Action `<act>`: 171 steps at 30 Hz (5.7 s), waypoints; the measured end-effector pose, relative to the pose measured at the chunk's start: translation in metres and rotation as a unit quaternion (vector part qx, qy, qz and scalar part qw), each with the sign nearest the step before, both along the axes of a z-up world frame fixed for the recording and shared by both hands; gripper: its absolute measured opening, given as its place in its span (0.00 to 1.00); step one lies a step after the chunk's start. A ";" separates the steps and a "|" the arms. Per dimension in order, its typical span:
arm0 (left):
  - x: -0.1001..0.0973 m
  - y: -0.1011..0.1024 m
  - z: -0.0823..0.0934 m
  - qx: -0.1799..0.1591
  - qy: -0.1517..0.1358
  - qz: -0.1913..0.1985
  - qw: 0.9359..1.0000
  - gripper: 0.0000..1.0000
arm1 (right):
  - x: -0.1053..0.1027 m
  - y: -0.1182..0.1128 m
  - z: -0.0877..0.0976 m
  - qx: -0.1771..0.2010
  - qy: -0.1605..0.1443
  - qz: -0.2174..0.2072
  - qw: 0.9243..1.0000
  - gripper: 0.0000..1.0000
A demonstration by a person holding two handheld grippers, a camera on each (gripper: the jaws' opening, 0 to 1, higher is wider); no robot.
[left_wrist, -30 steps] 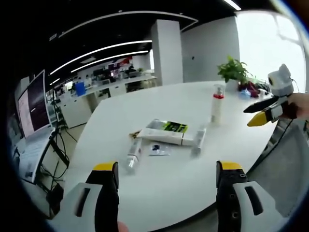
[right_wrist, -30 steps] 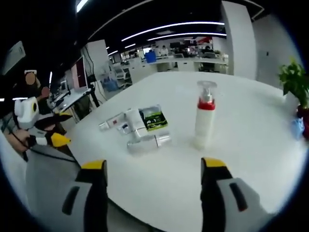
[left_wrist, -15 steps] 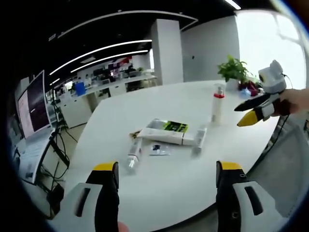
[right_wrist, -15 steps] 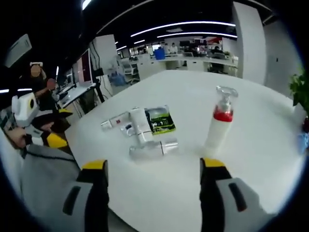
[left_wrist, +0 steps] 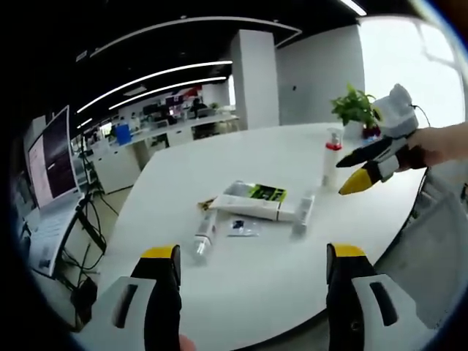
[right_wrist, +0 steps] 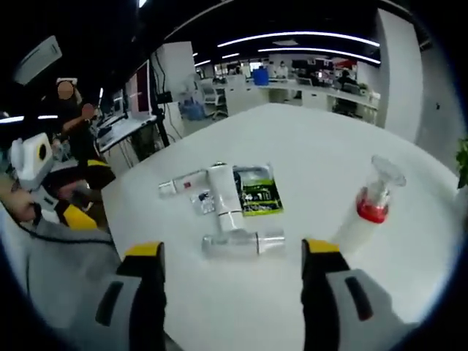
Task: Arrange the skincare products in the storage area until every visible bottle or jar stands upright without overlapping.
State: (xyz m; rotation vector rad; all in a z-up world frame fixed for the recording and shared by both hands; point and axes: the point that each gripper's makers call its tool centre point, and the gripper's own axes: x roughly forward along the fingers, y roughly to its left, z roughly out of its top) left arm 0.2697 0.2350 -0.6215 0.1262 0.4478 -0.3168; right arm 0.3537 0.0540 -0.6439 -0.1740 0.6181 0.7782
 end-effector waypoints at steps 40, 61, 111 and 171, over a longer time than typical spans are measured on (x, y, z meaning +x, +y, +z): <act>0.002 -0.001 -0.002 0.028 -0.014 -0.008 0.999 0.79 | 0.045 0.060 -0.006 -0.052 -0.009 0.098 0.994 0.76; 0.001 -0.003 -0.001 0.029 -0.013 -0.010 0.999 0.79 | 0.064 0.079 -0.025 -0.101 -0.006 0.153 0.983 0.76; 0.000 -0.001 -0.011 0.028 0.013 -0.014 0.999 0.74 | 0.104 0.150 -0.094 -0.113 0.100 0.144 0.978 0.54; -0.003 -0.013 -0.013 0.011 0.027 -0.041 0.999 0.73 | 0.100 0.103 -0.011 0.019 0.004 0.045 0.999 0.34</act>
